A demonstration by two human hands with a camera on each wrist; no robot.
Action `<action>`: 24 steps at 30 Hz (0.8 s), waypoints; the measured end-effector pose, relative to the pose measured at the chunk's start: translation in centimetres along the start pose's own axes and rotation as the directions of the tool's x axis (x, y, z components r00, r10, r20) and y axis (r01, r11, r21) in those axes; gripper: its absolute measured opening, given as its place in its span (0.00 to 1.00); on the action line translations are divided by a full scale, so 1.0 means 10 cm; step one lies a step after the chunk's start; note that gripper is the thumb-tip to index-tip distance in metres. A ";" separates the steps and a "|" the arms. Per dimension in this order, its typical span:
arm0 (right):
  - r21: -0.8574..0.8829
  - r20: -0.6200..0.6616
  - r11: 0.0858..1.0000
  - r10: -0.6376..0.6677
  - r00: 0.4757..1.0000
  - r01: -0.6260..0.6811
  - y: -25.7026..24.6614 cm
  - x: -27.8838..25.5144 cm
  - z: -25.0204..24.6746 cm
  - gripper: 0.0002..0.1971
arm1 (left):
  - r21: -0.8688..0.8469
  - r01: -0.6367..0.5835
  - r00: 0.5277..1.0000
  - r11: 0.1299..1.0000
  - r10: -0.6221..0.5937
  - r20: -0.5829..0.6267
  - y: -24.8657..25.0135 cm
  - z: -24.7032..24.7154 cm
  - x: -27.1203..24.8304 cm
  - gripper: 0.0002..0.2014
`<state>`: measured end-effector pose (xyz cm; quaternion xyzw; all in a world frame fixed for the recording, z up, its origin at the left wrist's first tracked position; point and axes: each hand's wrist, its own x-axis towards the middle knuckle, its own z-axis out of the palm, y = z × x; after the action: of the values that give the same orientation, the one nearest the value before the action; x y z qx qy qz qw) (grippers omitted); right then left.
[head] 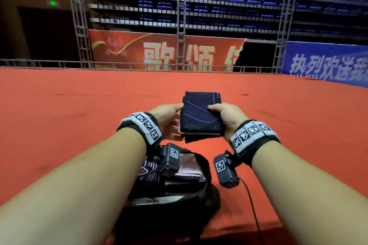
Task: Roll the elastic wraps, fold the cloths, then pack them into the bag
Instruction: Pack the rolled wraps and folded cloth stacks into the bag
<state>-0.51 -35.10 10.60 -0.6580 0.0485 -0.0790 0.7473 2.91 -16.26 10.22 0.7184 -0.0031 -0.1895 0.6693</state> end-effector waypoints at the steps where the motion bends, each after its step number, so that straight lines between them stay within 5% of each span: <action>1: 0.008 0.024 1.000 -0.002 1.000 0.001 -0.01 -0.04 0.12 0.08 | -0.018 -0.009 1.000 1.000 0.009 0.001 0.00 -0.10 -0.12 0.19; 11: -0.252 0.182 0.967 0.018 0.983 0.029 0.27 -0.29 1.19 0.12 | -0.024 -0.089 0.975 0.996 0.082 -0.207 -0.30 -1.02 -1.02 0.09; 17: -0.396 0.198 0.918 0.066 0.978 0.018 0.77 0.01 1.29 0.24 | 0.016 0.005 0.973 1.000 -0.001 -0.233 -0.59 -1.12 -0.98 0.10; 24: -0.539 0.143 0.841 0.149 0.978 -0.049 0.77 -0.23 1.36 0.20 | 0.109 0.085 0.963 0.990 -0.054 -0.266 -0.61 -1.20 -0.98 0.11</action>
<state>0.07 -20.49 4.63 -0.8402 0.0351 0.0359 0.5399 -4.40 -1.61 7.31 0.7757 0.0993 -0.1157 0.6124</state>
